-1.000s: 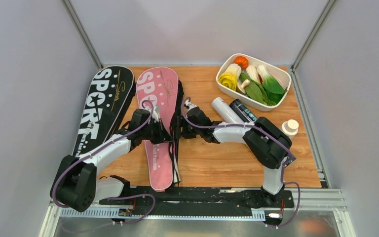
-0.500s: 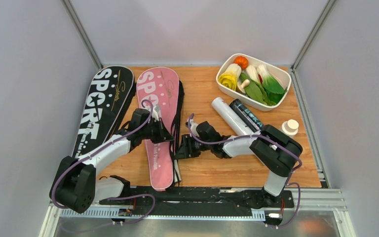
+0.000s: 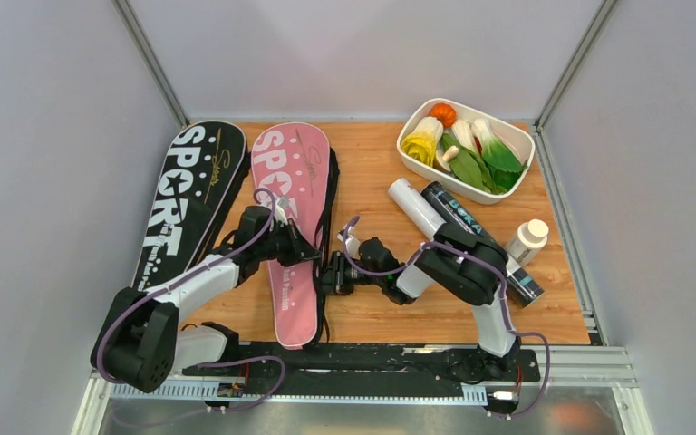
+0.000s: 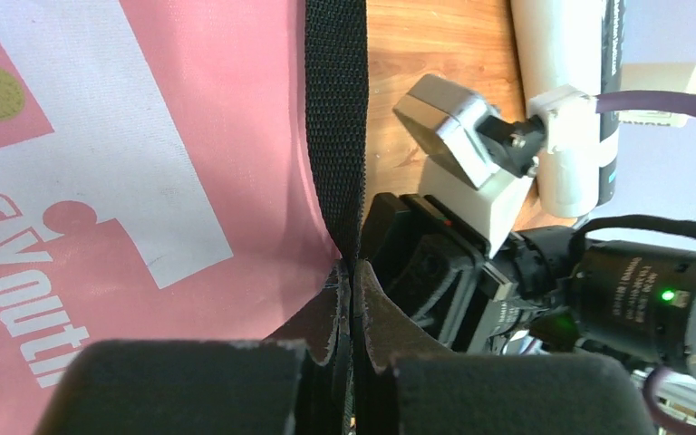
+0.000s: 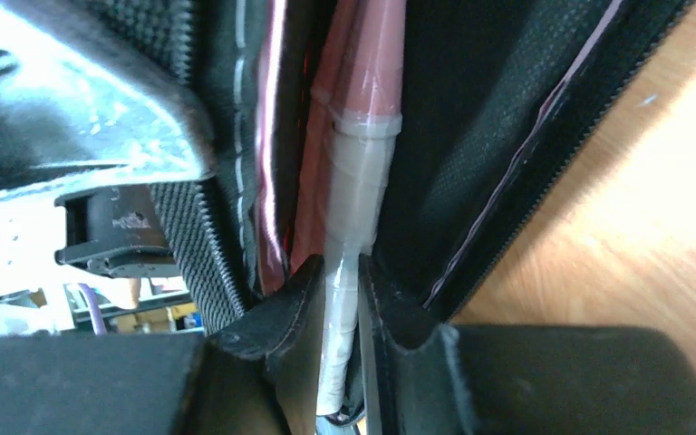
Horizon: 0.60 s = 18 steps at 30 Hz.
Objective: Pack up the badminton gear
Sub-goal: Place the racket in the racket bag.
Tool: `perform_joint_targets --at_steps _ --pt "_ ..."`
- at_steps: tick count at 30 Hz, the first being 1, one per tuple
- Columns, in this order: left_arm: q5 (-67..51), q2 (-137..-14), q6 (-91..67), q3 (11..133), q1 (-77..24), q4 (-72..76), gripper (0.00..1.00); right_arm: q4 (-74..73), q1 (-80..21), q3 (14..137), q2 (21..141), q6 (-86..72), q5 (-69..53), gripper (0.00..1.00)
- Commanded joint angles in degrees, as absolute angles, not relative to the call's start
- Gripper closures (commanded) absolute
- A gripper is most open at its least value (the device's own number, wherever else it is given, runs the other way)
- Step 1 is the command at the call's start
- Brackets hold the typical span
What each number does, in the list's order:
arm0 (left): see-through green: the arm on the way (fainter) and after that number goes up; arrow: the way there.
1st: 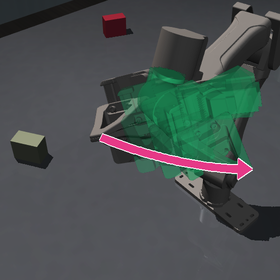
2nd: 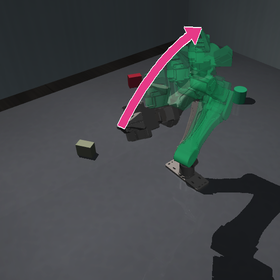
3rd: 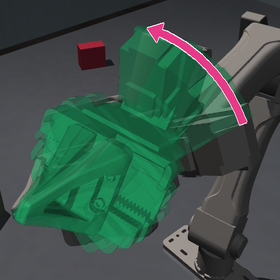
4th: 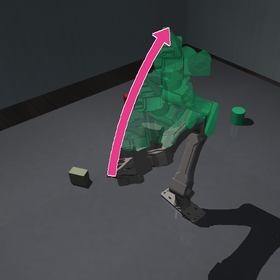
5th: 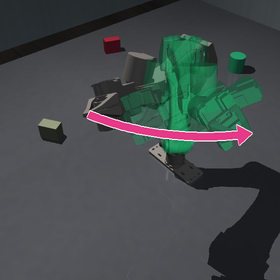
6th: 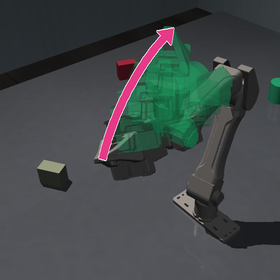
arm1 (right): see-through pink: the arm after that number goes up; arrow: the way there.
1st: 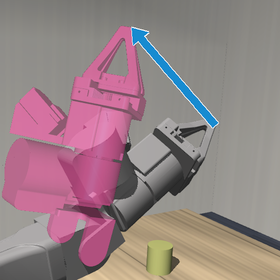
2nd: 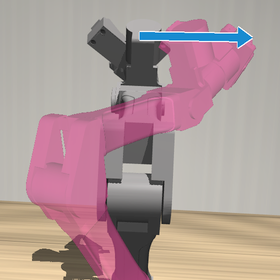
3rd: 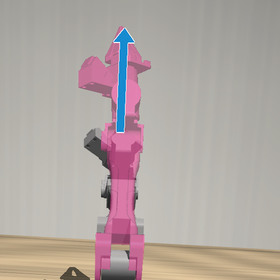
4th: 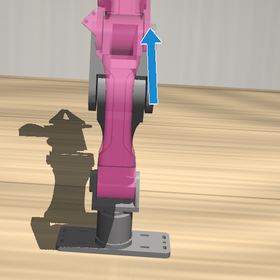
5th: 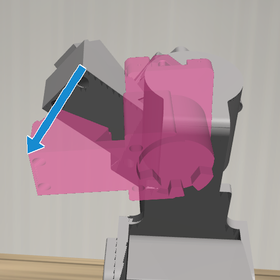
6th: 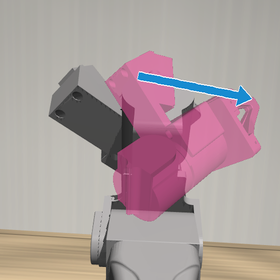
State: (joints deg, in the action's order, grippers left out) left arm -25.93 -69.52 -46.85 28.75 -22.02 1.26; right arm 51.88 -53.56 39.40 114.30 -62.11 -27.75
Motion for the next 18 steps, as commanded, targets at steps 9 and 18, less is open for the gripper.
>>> perform_joint_targets --at_steps 9,18 --pt "-24.9 -66.7 -51.2 25.9 -22.1 8.0 1.00 72.2 -55.9 38.3 122.2 -71.3 -23.4 0.76" --pt "-21.2 -67.0 -43.8 32.5 -22.1 -4.9 0.59 36.2 -55.9 32.9 102.0 -60.3 -13.3 0.51"
